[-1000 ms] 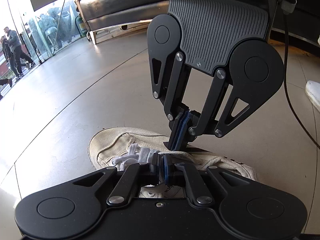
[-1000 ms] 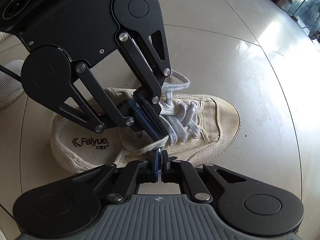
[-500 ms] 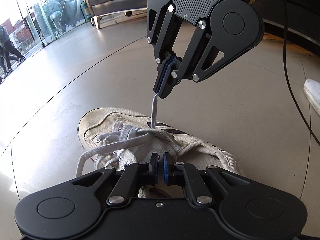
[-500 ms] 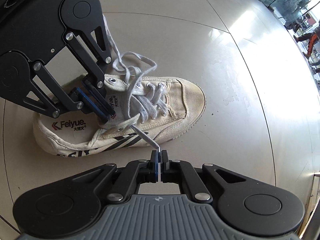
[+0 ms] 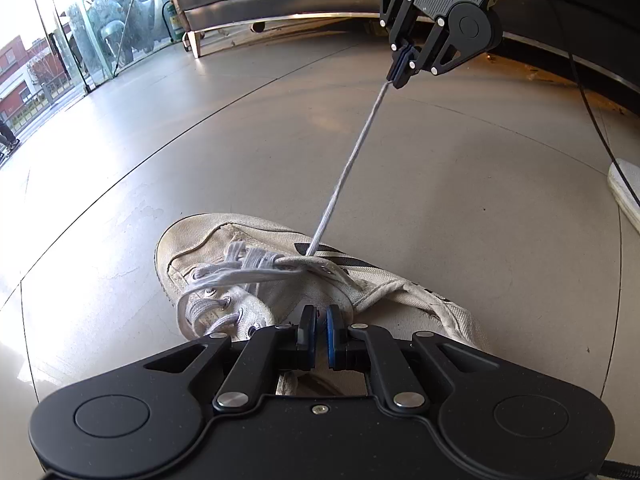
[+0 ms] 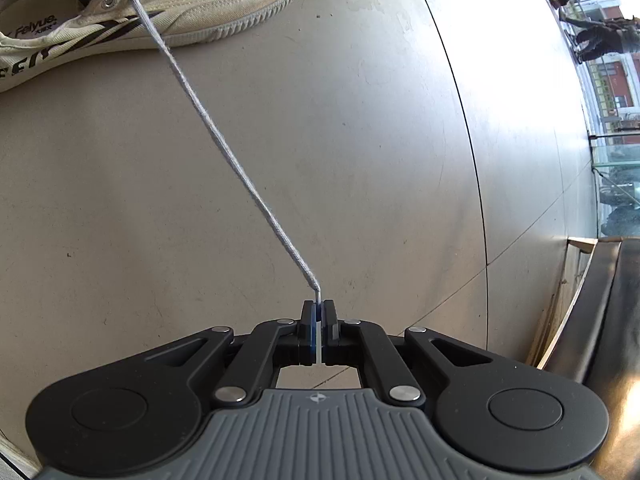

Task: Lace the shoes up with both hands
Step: 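Pull the white lace up and away from the sneaker with the right gripper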

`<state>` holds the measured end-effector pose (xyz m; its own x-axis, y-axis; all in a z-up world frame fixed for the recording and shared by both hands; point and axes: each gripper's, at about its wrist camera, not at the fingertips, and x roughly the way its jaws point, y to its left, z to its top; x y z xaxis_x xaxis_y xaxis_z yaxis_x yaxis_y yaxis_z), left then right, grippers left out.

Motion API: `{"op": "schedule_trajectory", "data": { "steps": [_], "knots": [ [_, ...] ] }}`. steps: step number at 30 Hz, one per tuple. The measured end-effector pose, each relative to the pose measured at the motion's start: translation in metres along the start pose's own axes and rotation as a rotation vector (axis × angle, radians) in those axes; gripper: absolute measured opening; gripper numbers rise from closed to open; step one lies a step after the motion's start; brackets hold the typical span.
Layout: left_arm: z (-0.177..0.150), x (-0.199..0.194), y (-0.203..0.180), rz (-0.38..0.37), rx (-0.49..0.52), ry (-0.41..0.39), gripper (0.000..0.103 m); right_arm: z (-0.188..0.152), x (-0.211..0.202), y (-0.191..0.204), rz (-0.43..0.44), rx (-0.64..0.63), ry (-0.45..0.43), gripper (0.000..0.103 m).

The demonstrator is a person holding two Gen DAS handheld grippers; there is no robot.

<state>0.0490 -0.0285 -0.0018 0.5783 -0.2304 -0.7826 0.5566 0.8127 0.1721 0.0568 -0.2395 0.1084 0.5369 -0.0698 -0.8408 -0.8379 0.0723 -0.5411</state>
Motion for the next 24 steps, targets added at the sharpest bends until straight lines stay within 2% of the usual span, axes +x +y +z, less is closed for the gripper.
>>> {"op": "schedule_trajectory", "data": {
  "steps": [8, 17, 24],
  "knots": [
    [0.003, 0.004, 0.005, -0.003, 0.003, 0.000, 0.003, -0.048, 0.009, -0.008, -0.030, 0.001, 0.099, 0.002],
    [0.005, 0.005, 0.008, -0.006, 0.005, 0.001, 0.004, -0.067, 0.053, -0.008, -0.045, -0.026, 0.221, 0.002],
    [0.003, 0.004, 0.010, -0.007, 0.012, 0.001, 0.004, -0.096, 0.048, 0.000, -0.048, -0.007, 0.296, 0.000]
  ]
}}
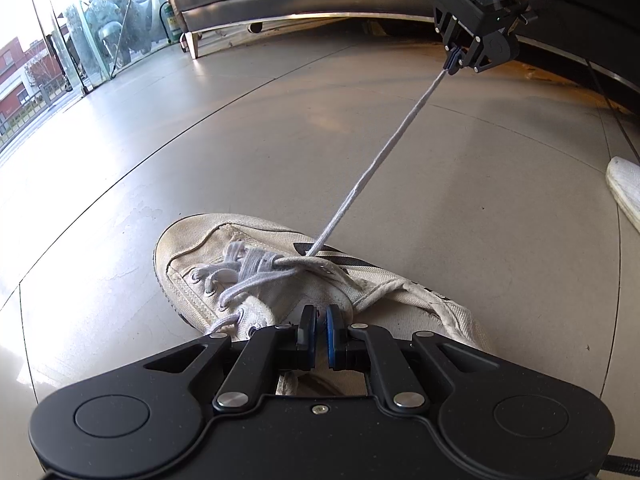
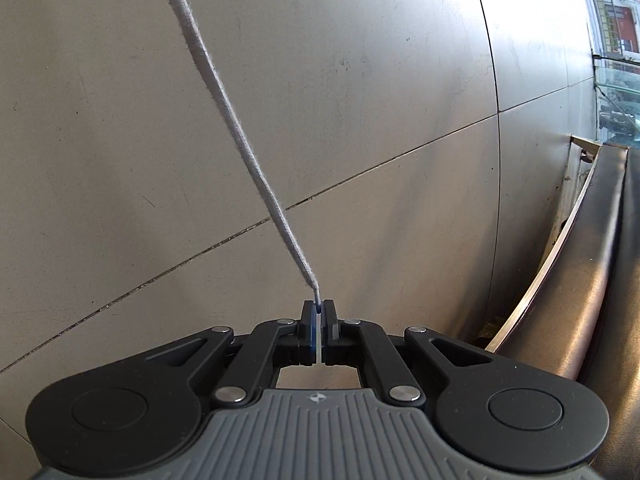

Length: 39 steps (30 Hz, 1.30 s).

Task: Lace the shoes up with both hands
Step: 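Pull the white lace up and away from the sneaker with the right gripper, then lay the lace end on the floor and open the right gripper, then grasp the loose lace tip on the floor with the left gripper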

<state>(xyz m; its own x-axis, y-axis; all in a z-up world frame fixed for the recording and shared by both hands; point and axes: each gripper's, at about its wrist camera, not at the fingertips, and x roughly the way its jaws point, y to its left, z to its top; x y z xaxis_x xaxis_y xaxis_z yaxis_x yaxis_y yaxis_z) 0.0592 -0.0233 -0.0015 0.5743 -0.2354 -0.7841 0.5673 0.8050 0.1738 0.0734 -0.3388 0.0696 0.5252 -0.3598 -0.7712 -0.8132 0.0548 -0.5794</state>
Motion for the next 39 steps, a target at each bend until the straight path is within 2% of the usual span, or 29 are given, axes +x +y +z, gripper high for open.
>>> {"op": "schedule_trajectory", "data": {
  "steps": [5, 10, 13, 14, 16, 20, 22, 24, 25, 26, 28, 31, 32, 33, 36, 39],
  "knots": [
    [0.001, 0.001, 0.002, 0.000, 0.002, 0.001, 0.004, -0.015, 0.004, -0.003, 0.016, 0.042, 0.035, 0.000],
    [0.002, 0.003, 0.002, 0.001, 0.000, -0.002, 0.004, -0.004, -0.014, -0.002, 0.035, 0.084, -0.037, 0.001],
    [0.002, 0.003, 0.003, 0.007, -0.010, -0.005, 0.005, 0.015, -0.043, -0.005, 0.078, 0.123, -0.140, 0.005],
    [0.003, 0.002, 0.002, 0.016, -0.015, -0.008, 0.006, 0.022, -0.051, -0.006, 0.093, 0.135, -0.172, 0.016],
    [0.003, -0.004, 0.002, 0.031, -0.028, -0.026, 0.006, 0.038, -0.081, -0.015, 0.170, 0.187, -0.275, 0.025],
    [0.002, -0.030, 0.012, 0.029, -0.138, -0.089, 0.007, 0.066, -0.133, -0.026, 0.363, 0.250, -0.423, 0.025],
    [-0.002, -0.049, 0.022, 0.030, -0.248, -0.108, 0.007, 0.080, -0.158, -0.029, 0.512, 0.258, -0.470, 0.025],
    [-0.013, -0.067, 0.038, 0.063, -0.398, -0.098, 0.007, 0.085, -0.177, -0.025, 0.603, 0.255, -0.486, 0.026],
    [-0.022, -0.075, 0.048, 0.089, -0.487, -0.085, 0.007, 0.088, -0.188, -0.021, 0.648, 0.247, -0.498, 0.030],
    [-0.031, -0.083, 0.057, 0.115, -0.575, -0.072, 0.007, 0.089, -0.195, -0.018, 0.662, 0.237, -0.534, 0.037],
    [-0.057, -0.099, 0.076, 0.172, -0.762, -0.033, 0.007, 0.092, -0.204, -0.008, 0.661, 0.240, -0.618, 0.038],
    [-0.110, -0.122, 0.111, 0.309, -1.133, 0.065, 0.006, 0.107, -0.207, 0.013, 0.687, 0.260, -0.728, 0.038],
    [-0.131, -0.132, 0.125, 0.357, -1.287, 0.087, 0.006, 0.112, -0.205, 0.018, 0.701, 0.273, -0.766, 0.038],
    [-0.147, -0.140, 0.136, 0.386, -1.399, 0.096, 0.007, 0.121, -0.202, 0.025, 0.726, 0.287, -0.791, 0.038],
    [-0.182, -0.153, 0.164, 0.442, -1.645, 0.135, 0.007, 0.136, -0.196, 0.038, 0.786, 0.332, -0.824, 0.039],
    [-0.199, -0.151, 0.181, 0.448, -1.788, 0.195, 0.011, 0.140, -0.197, 0.042, 0.797, 0.306, -0.857, 0.039]
  ]
}}
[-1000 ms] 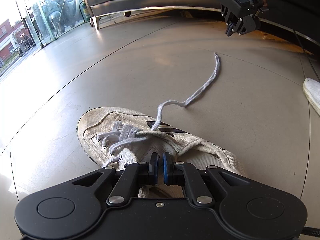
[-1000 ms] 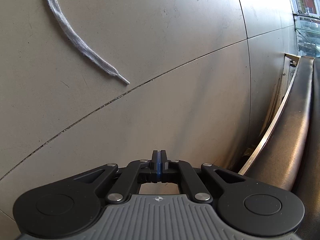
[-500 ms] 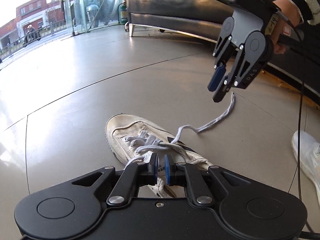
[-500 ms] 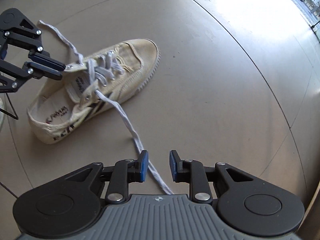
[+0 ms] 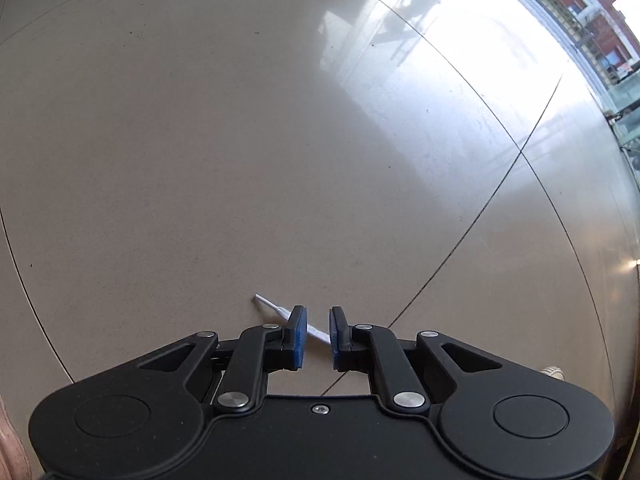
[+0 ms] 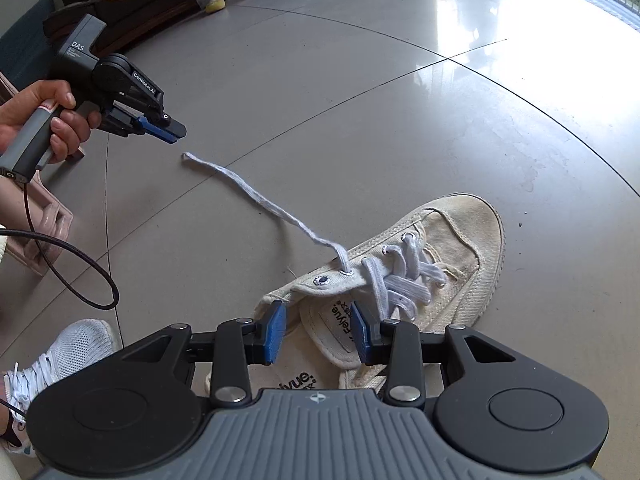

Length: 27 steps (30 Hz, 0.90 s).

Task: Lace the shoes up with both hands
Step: 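Grasp the loose lace tip on the floor with the left gripper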

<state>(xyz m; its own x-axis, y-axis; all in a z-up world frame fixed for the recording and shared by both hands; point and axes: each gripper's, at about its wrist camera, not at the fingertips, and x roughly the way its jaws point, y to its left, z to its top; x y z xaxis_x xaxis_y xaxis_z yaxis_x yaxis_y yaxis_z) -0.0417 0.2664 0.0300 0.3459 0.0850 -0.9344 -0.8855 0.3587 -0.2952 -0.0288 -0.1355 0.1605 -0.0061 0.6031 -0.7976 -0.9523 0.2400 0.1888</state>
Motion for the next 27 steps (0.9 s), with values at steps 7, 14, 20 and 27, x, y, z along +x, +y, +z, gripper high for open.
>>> {"op": "schedule_trajectory", "data": {
  "steps": [7, 14, 20, 27],
  "knots": [
    [0.010, 0.021, 0.002, 0.085, -0.176, 0.072, 0.015, -0.010, 0.010, 0.000, 0.031, -0.057, -0.011, 0.040],
    [0.012, 0.027, 0.000, 0.151, -0.276, 0.054, 0.016, -0.021, 0.025, -0.009, 0.117, -0.068, -0.024, 0.040],
    [0.016, 0.035, 0.000, 0.190, -0.321, 0.014, 0.019, -0.020, 0.018, -0.024, 0.147, -0.042, -0.047, 0.040],
    [0.009, 0.036, -0.009, 0.250, -0.295, -0.022, 0.006, -0.021, 0.007, -0.028, 0.148, -0.023, -0.078, 0.041]
  ]
}}
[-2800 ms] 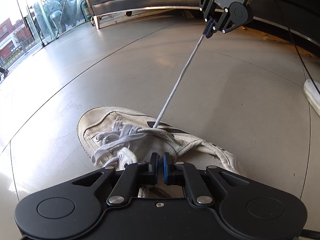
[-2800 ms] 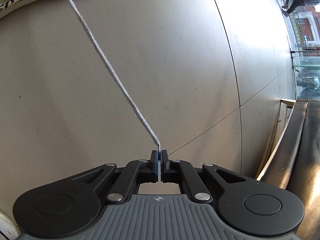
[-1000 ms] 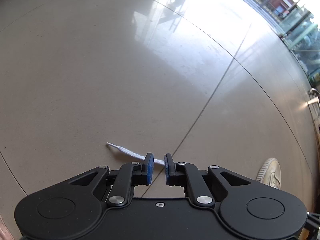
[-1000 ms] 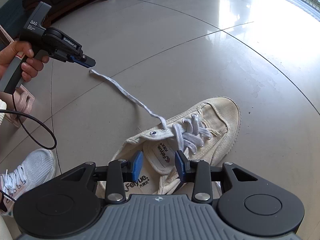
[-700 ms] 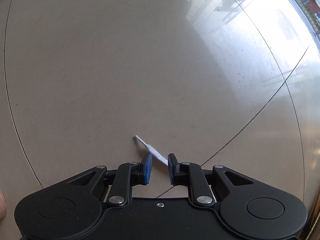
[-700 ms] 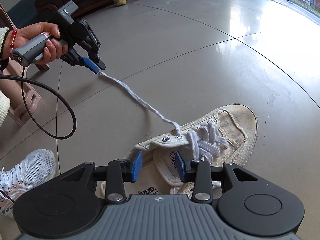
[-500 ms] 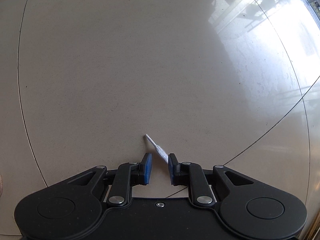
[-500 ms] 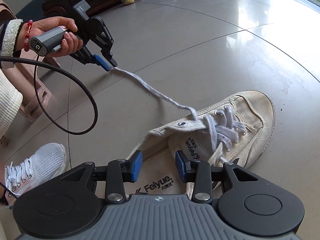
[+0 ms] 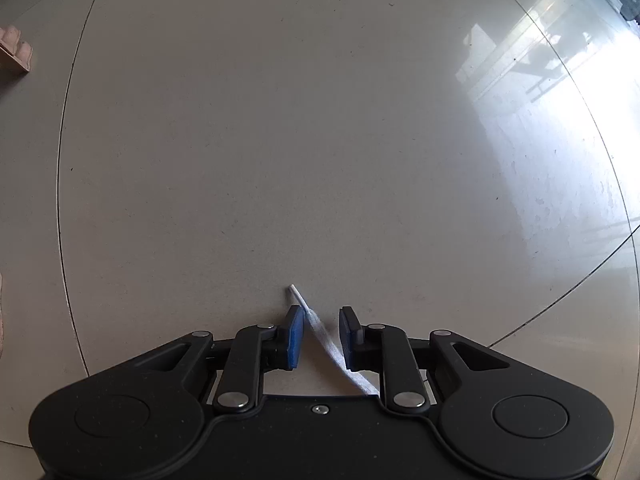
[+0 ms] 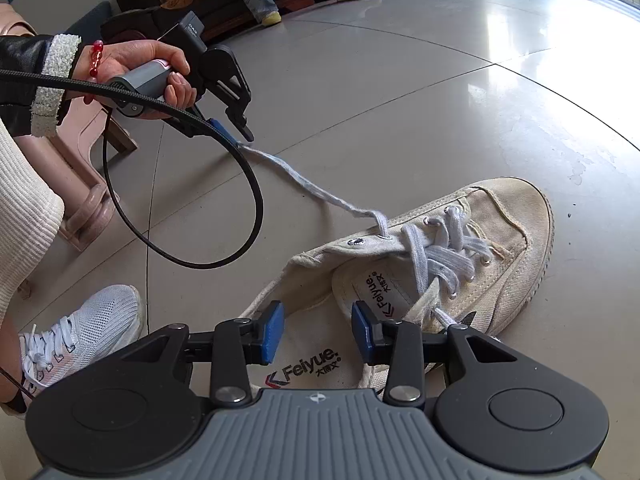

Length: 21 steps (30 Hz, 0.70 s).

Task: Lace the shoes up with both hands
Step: 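Grasp the loose lace tip on the floor with the left gripper, then bring the lace tip to the eyelets with the left gripper while the right gripper holds the sneaker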

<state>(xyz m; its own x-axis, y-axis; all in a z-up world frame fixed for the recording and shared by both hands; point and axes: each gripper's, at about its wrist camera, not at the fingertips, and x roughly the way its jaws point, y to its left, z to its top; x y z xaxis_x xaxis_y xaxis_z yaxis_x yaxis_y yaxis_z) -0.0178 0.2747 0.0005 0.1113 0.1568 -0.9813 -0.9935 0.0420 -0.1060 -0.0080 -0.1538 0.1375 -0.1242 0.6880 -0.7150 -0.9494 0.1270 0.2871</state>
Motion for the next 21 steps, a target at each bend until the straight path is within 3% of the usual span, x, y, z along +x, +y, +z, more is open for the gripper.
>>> {"op": "schedule_trajectory", "data": {
  "steps": [1, 4, 7, 10, 12, 15, 17, 21],
  "knots": [
    [-0.001, 0.000, -0.003, 0.015, 0.025, -0.013, 0.000, 0.001, -0.001, 0.000, -0.002, 0.000, -0.004, 0.041],
    [-0.007, -0.009, -0.011, 0.024, 0.088, -0.070, 0.000, 0.003, -0.007, 0.000, -0.014, 0.003, -0.022, 0.041],
    [-0.022, -0.040, -0.030, -0.029, 0.257, -0.192, 0.000, -0.001, -0.020, -0.002, -0.038, 0.008, -0.038, 0.041],
    [-0.054, -0.096, -0.061, -0.174, 0.579, -0.363, 0.000, -0.006, -0.031, -0.004, -0.060, 0.013, -0.057, 0.040],
    [-0.081, -0.131, -0.076, -0.273, 0.774, -0.435, 0.000, -0.007, -0.037, -0.003, -0.077, 0.011, -0.067, 0.040],
    [-0.121, -0.168, -0.094, -0.448, 1.023, -0.469, 0.000, -0.005, -0.043, 0.000, -0.123, 0.011, -0.079, 0.040],
    [-0.146, -0.167, -0.112, -0.543, 1.197, -0.463, 0.000, -0.002, -0.043, 0.000, -0.158, 0.019, -0.074, 0.040],
    [-0.202, -0.136, -0.127, -0.622, 1.491, -0.370, 0.000, 0.000, -0.042, 0.001, -0.239, 0.028, -0.046, 0.035]
  ]
}}
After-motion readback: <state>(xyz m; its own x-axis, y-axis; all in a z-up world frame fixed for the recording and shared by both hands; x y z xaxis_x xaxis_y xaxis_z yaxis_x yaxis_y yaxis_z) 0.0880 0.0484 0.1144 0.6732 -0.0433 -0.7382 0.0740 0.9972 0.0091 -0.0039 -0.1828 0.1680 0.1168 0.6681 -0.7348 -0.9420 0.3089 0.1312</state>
